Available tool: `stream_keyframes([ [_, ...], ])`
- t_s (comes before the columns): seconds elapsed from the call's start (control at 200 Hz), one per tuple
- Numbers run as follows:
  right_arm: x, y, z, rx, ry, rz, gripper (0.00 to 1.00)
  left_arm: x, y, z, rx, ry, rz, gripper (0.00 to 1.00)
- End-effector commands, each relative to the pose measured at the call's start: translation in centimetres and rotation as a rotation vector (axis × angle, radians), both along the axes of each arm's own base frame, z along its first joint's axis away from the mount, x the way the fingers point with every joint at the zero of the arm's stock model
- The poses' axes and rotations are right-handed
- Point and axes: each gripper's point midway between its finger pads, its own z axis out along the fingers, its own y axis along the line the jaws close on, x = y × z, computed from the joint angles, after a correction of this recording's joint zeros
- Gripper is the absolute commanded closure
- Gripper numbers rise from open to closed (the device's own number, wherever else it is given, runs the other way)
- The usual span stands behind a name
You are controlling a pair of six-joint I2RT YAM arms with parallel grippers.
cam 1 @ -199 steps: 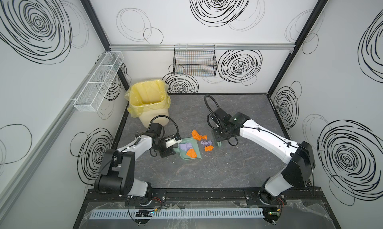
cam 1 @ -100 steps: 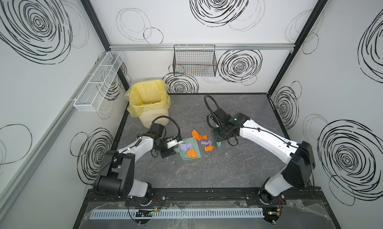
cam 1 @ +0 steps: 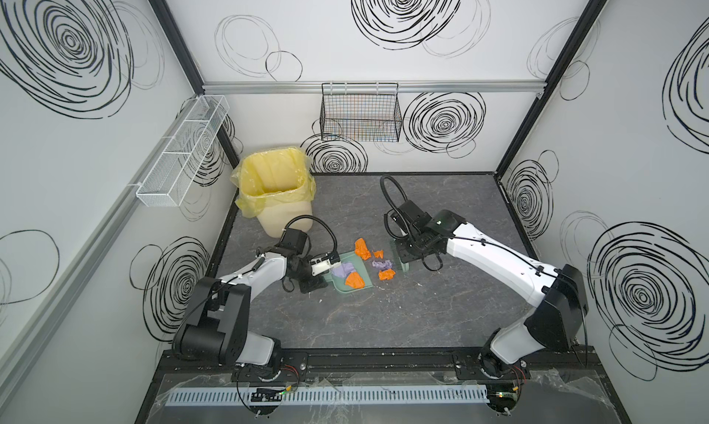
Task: Sweep away the paper scraps from the table
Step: 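Sweep the remaining scraps with the right gripper's brush into the dustpan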
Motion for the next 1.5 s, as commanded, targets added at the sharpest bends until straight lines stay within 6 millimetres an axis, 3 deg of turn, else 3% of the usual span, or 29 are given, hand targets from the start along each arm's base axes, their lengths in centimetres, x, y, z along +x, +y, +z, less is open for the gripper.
stream_keyframes([
  [0.0, -0.1, -0.2, 0.8, 0.018, -0.025, -0.011, 1.00, 0.1, 0.0, -0.5, 0.006, 0.006, 0.006, 0.59],
  [0.31, -0.3, -0.2, 0.8, 0.030, -0.026, -0.009, 1.00, 0.1, -0.1, -0.8, 0.010, 0.021, 0.004, 0.74],
  [0.53, -0.2, 0.1, 0.9, 0.039, -0.026, -0.008, 1.00, 0.1, 0.1, 0.3, -0.015, -0.040, 0.014, 0.85],
  [0.715, 0.0, 0.4, 1.1, 0.043, -0.026, -0.006, 1.00, 0.0, -0.2, 1.3, -0.047, -0.065, 0.028, 0.89],
  [0.84, 0.6, 0.5, 2.0, 0.046, -0.043, -0.013, 1.00, 0.4, -0.2, 1.6, -0.023, -0.082, 0.038, 0.93],
  [0.961, 1.3, 0.9, 3.2, 0.052, -0.061, -0.014, 1.00, -0.6, -0.1, 1.3, 0.029, -0.009, -0.011, 0.95],
  [1.001, 1.5, 1.1, 3.4, 0.054, -0.062, -0.013, 1.00, -0.8, 0.1, 1.4, 0.035, 0.004, -0.019, 0.96],
  [1.011, 1.6, 1.2, 3.4, 0.055, -0.063, -0.012, 1.00, -0.9, 0.1, 1.4, 0.037, 0.006, -0.022, 1.00],
  [1.181, 2.2, 1.6, 3.6, 0.044, -0.063, -0.001, 1.00, -0.9, 1.5, 1.7, 0.096, -0.012, -0.035, 1.00],
  [1.316, 2.4, 0.9, 3.2, -0.008, -0.055, -0.001, 1.00, -0.9, 2.5, 1.5, 0.172, 0.043, -0.083, 1.00],
  [1.496, 2.7, -2.2, 2.9, -0.211, -0.043, -0.057, 1.00, 1.0, 3.0, 2.3, 0.220, 0.057, -0.082, 1.00],
])
